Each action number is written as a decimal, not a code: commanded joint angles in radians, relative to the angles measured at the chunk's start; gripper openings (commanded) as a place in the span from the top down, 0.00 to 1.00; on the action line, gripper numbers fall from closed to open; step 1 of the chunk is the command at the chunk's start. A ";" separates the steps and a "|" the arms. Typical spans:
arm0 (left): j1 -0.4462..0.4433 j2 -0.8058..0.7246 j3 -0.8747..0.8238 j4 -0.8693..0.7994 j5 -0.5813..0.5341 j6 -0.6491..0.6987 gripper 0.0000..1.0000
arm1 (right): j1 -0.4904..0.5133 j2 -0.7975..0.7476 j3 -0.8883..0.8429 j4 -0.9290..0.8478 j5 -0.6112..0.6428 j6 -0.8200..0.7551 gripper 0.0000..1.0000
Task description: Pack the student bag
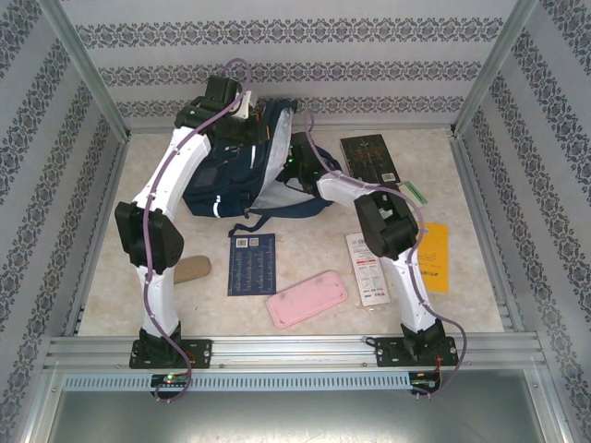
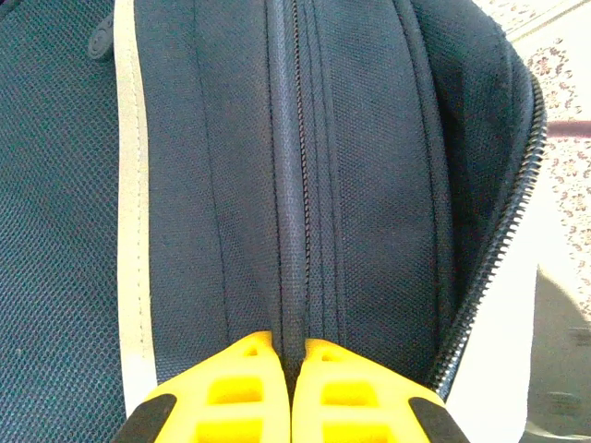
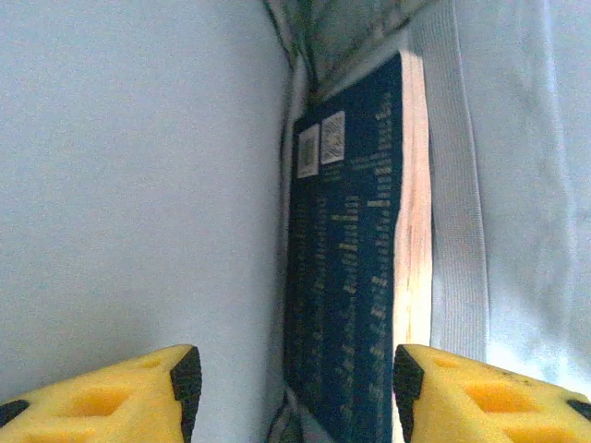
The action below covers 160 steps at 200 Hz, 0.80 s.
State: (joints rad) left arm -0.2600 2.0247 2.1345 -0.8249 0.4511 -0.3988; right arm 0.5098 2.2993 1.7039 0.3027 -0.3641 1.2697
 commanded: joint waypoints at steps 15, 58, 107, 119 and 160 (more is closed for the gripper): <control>0.007 -0.074 -0.080 0.128 -0.057 0.057 1.00 | -0.041 -0.215 -0.193 0.009 -0.007 -0.081 0.41; 0.004 -0.036 -0.157 0.193 -0.042 0.026 1.00 | -0.091 -0.465 -0.430 -0.065 -0.003 -0.184 0.41; 0.003 0.067 -0.140 0.217 -0.031 -0.018 1.00 | -0.097 -0.671 -0.590 -0.210 0.030 -0.306 0.42; 0.002 0.082 -0.134 0.213 -0.025 -0.023 0.95 | -0.084 -0.702 -0.618 -0.239 0.039 -0.334 0.43; 0.002 0.065 -0.165 0.187 -0.037 -0.025 0.62 | -0.014 -0.727 -0.668 -0.302 0.047 -0.403 0.43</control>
State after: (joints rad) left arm -0.2619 2.1227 1.9690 -0.6643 0.4400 -0.4171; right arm 0.4500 1.5879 1.0672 0.0700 -0.3408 0.9474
